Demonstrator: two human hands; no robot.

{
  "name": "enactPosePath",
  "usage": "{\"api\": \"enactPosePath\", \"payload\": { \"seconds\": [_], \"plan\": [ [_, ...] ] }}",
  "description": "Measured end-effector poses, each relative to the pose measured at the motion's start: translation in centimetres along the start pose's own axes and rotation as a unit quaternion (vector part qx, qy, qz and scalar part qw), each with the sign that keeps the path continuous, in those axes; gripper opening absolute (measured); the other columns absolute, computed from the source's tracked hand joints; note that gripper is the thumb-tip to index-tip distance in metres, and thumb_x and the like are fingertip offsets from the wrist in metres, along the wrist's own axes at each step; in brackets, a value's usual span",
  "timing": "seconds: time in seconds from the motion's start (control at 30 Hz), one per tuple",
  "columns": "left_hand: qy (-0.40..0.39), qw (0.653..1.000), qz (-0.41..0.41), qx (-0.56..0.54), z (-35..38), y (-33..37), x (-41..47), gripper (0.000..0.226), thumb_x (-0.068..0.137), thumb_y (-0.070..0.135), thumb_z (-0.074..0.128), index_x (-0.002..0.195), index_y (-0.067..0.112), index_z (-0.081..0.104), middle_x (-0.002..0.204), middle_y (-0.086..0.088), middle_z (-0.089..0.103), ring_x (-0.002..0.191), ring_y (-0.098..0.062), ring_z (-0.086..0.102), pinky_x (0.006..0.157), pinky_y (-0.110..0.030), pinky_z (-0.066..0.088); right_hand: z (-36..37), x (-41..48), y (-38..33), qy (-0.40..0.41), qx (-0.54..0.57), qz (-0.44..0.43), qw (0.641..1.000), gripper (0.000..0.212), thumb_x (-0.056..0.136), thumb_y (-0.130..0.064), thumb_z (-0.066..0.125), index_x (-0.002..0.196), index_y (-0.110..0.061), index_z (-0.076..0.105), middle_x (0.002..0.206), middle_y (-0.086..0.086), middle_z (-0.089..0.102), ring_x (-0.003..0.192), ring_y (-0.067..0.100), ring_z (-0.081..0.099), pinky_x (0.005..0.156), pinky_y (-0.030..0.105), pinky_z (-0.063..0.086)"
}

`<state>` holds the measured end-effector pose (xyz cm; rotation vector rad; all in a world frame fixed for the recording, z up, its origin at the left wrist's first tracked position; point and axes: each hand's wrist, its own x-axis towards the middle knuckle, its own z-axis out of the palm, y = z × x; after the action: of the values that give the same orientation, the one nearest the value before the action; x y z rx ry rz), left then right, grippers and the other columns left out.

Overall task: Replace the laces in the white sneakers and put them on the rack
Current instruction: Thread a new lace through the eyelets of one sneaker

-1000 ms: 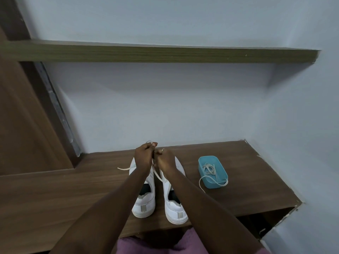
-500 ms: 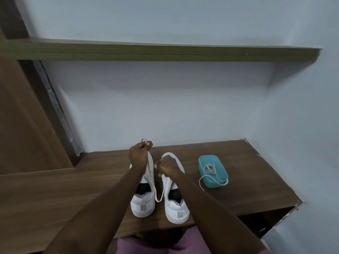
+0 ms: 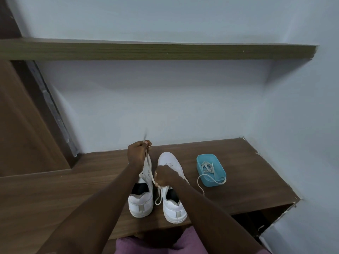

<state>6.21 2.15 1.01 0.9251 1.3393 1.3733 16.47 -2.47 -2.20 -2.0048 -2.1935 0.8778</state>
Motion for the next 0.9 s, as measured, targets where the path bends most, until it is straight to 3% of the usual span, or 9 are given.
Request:
{"api": "enactPosePath", "payload": {
  "seconds": [0.07, 0.2, 0.33, 0.43, 0.57, 0.67, 0.73, 0.83, 0.9],
  "plan": [
    [-0.002, 1.000, 0.016, 0.009, 0.2, 0.6, 0.0, 0.017, 0.089, 0.002, 0.057, 0.079, 0.002, 0.070, 0.080, -0.010, 0.070, 0.072, -0.018, 0.066, 0.080, -0.032, 0.054, 0.5, -0.2, 0.4, -0.016, -0.038, -0.010, 0.999, 0.012, 0.084, -0.004, 0.058, 0.073, -0.001, 0.054, 0.088, 0.017, 0.064, 0.073, 0.024, 0.055, 0.068, 0.031, 0.043],
    [-0.029, 0.999, 0.021, -0.012, 1.0, 1.2, -0.1, 0.017, 0.094, 0.004, 0.052, 0.096, -0.001, 0.068, 0.075, -0.009, 0.063, 0.060, -0.012, 0.060, 0.056, -0.019, 0.049, 0.8, 0.0, 0.8, -0.017, -0.048, -0.045, 0.998, 0.019, 0.081, -0.005, 0.065, 0.096, 0.007, 0.064, 0.097, 0.021, 0.067, 0.074, 0.023, 0.054, 0.067, 0.031, 0.046],
    [-0.023, 0.996, 0.051, 0.065, 1.7, 0.7, -0.2, 0.018, 0.093, 0.010, 0.054, 0.100, 0.012, 0.070, 0.073, 0.000, 0.064, 0.061, -0.007, 0.052, 0.062, -0.020, 0.043, -0.4, 0.1, 1.6, 0.002, 0.042, -0.040, 0.998, 0.023, 0.084, -0.011, 0.066, 0.097, 0.007, 0.070, 0.091, 0.020, 0.071, 0.065, 0.020, 0.063, 0.056, 0.013, 0.043],
    [-0.038, 0.995, 0.014, 0.089, 2.0, -0.1, -0.3, 0.015, 0.090, 0.015, 0.057, 0.094, 0.012, 0.071, 0.080, 0.000, 0.066, 0.064, -0.007, 0.051, 0.066, -0.024, 0.040, -1.7, 0.1, 2.7, 0.116, 0.137, 0.035, 0.983, 0.019, 0.087, -0.008, 0.060, 0.098, 0.002, 0.072, 0.083, 0.007, 0.069, 0.064, 0.004, 0.062, 0.060, 0.015, 0.048],
    [-0.046, 0.989, -0.026, 0.135, 2.6, -1.1, -0.7, 0.023, 0.089, 0.028, 0.059, 0.086, 0.008, 0.071, 0.080, 0.000, 0.064, 0.073, -0.013, 0.053, 0.071, -0.027, 0.038, -2.4, -0.3, 4.3, 0.261, 0.003, 0.146, 0.954, 0.027, 0.093, -0.020, 0.044, 0.107, -0.007, 0.063, 0.107, 0.011, 0.066, 0.100, 0.027, 0.062, 0.084, 0.032, 0.048],
    [-0.079, 0.983, -0.026, 0.166, 2.7, -2.4, -0.7, 0.016, 0.089, 0.017, 0.062, 0.098, 0.010, 0.073, 0.098, -0.001, 0.070, 0.089, -0.015, 0.061, 0.089, -0.029, 0.046, -1.9, -0.5, 5.3, 0.211, 0.031, 0.147, 0.966, 0.029, 0.091, -0.023, 0.051, 0.112, -0.006, 0.060, 0.112, 0.011, 0.064, 0.106, 0.028, 0.061, 0.073, 0.026, 0.044],
    [-0.094, 0.981, -0.032, 0.165, 2.6, -3.1, -0.8, 0.011, 0.086, 0.008, 0.063, 0.092, 0.007, 0.072, 0.097, -0.008, 0.071, 0.083, -0.017, 0.064, 0.095, -0.034, 0.049, -1.0, -0.2, 5.4, 0.173, 0.041, 0.134, 0.975, 0.036, 0.089, -0.030, 0.056, 0.114, -0.005, 0.060, 0.113, 0.012, 0.064, 0.106, 0.027, 0.061, 0.065, 0.024, 0.039],
    [-0.106, 0.976, -0.029, 0.189, 2.6, -3.8, -1.2, 0.020, 0.082, -0.003, 0.062, 0.068, 0.010, 0.066, 0.078, -0.002, 0.067, 0.069, -0.013, 0.060, 0.080, -0.030, 0.051, -0.2, 0.3, 5.6, 0.151, 0.097, 0.122, 0.976, 0.035, 0.086, -0.034, 0.062, 0.106, -0.006, 0.061, 0.107, 0.013, 0.063, 0.107, 0.028, 0.060, 0.074, 0.028, 0.039],
    [-0.109, 0.971, -0.026, 0.212, 2.7, -4.1, -1.4, 0.019, 0.081, -0.004, 0.064, 0.067, 0.010, 0.064, 0.072, -0.002, 0.064, 0.064, -0.014, 0.058, 0.074, -0.028, 0.050, -0.1, 0.3, 5.8, 0.135, 0.084, 0.107, 0.982, 0.037, 0.086, -0.036, 0.062, 0.107, -0.006, 0.061, 0.106, 0.014, 0.062, 0.108, 0.028, 0.059, 0.081, 0.031, 0.043]
  ]
}}
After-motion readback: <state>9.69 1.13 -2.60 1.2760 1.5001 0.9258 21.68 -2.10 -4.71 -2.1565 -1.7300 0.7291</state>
